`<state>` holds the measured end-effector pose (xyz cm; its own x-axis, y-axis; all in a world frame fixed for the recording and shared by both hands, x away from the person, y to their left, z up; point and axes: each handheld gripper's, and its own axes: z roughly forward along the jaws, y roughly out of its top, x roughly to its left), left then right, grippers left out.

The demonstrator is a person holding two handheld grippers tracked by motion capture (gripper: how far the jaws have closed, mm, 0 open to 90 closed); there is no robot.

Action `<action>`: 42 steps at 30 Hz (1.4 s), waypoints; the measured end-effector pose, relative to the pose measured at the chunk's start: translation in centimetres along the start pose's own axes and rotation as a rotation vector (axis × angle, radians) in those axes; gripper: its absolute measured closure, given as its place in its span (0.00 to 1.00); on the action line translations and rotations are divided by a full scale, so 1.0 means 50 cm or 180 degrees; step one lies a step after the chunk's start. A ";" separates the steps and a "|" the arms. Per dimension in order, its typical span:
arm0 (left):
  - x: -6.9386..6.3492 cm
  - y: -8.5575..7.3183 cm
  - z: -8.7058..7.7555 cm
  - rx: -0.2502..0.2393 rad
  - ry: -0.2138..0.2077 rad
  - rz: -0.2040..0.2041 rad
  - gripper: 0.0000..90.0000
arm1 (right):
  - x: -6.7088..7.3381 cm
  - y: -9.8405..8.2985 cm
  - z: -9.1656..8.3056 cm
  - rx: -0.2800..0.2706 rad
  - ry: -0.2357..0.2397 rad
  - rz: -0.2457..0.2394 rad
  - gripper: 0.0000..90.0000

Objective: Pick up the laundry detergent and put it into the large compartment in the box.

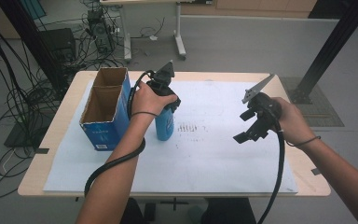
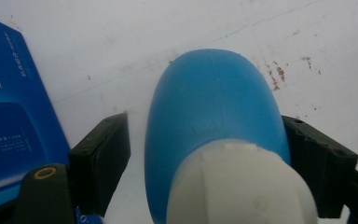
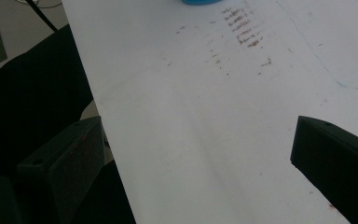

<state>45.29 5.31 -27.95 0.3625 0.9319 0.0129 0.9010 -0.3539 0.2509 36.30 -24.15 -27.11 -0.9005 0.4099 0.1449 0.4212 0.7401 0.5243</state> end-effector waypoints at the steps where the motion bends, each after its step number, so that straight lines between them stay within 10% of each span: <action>1: 0.000 0.000 0.000 0.0006 -0.0011 0.0002 0.28 | 0.000 0.001 0.000 -0.0002 -0.0004 -0.0004 0.03; 42: -0.005 -0.003 -0.003 -0.0027 -0.0048 0.0013 0.41 | 0.004 0.006 0.002 0.0003 -0.0011 -0.0020 0.03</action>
<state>45.04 5.14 -27.86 0.3697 0.9292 -0.0007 0.8975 -0.3569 0.2591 36.22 -23.80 -27.01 -0.9028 0.4071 0.1387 0.4157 0.7432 0.5243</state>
